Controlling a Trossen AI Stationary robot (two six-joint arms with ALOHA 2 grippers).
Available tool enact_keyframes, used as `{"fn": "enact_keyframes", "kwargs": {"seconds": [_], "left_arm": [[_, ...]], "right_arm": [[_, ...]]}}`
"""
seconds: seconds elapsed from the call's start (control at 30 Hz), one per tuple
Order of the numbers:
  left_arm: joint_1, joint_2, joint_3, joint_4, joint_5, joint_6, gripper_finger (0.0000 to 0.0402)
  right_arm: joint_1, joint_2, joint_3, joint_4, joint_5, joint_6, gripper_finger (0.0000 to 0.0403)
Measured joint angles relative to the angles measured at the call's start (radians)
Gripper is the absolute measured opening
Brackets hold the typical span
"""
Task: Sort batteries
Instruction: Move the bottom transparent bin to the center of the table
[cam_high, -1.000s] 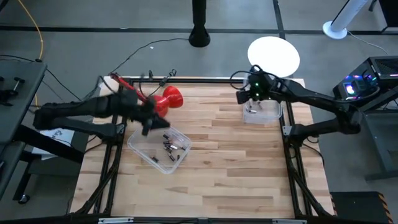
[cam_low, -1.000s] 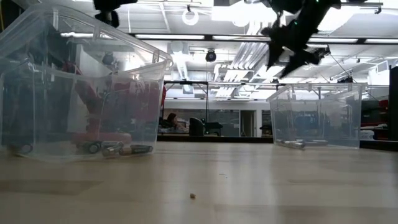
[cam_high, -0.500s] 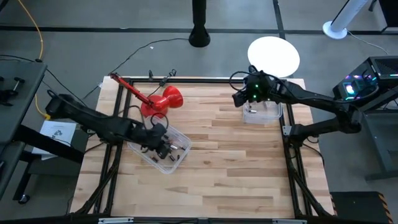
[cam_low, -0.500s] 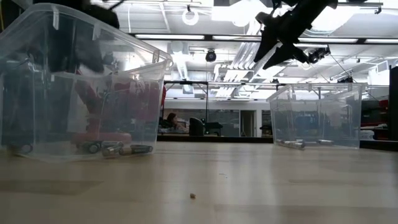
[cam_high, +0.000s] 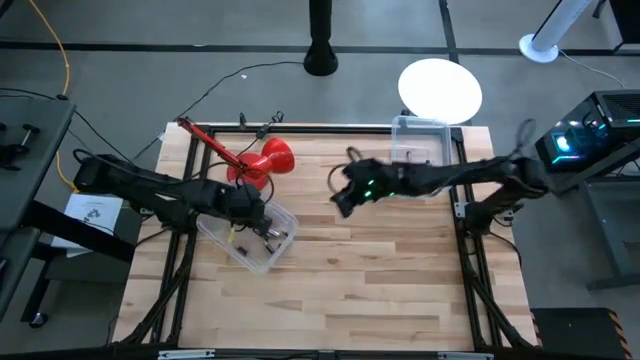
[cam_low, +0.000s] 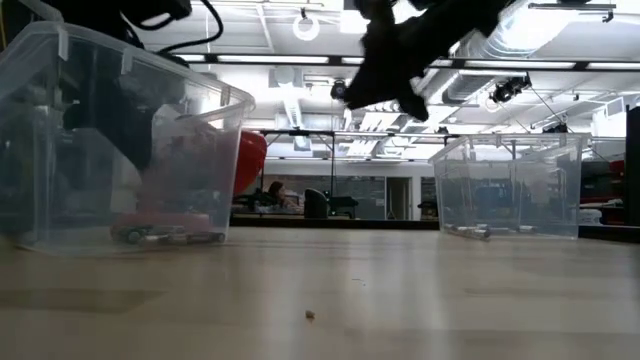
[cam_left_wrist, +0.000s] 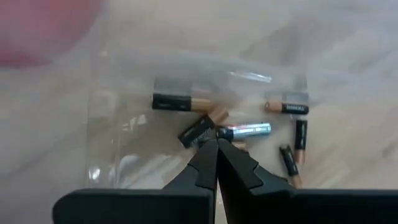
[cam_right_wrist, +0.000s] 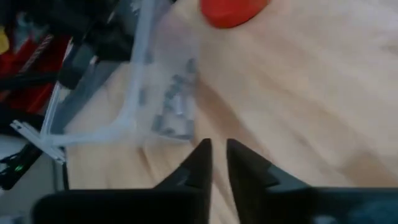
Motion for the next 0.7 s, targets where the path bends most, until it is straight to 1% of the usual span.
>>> {"fn": "enact_keyframes", "kwargs": {"seconds": [0.07,0.13,0.2,0.27,0.37,0.5,0.63,0.7], "left_arm": [[0.027,0.000,0.000,0.001,0.000,0.038,0.0000],[0.049,0.000,0.000,0.018,0.000,0.070,0.0000],[0.062,0.000,0.000,0.058,-0.003,0.094,0.0000],[0.067,0.002,0.000,0.116,-0.012,0.129,0.0000],[0.067,0.024,0.001,0.195,-0.028,0.176,0.0000],[0.077,0.097,0.001,0.332,-0.025,0.215,0.0000],[0.077,0.197,0.005,0.508,0.050,0.255,0.0000],[0.076,0.251,0.027,0.572,0.092,0.263,0.0000]], "right_arm": [[0.023,0.075,0.000,0.101,-0.009,0.041,0.0020],[0.041,0.144,0.000,0.204,-0.027,0.093,0.0005],[0.060,0.204,0.003,0.290,-0.038,0.131,0.0005],[0.078,0.252,0.020,0.333,-0.037,0.159,0.0008],[0.103,0.307,0.058,0.345,-0.028,0.179,0.0004],[0.138,0.345,0.099,0.342,-0.005,0.185,0.0002],[0.168,0.346,0.109,0.321,0.001,0.186,0.0001],[0.188,0.339,0.109,0.298,-0.020,0.186,0.0001]]}}
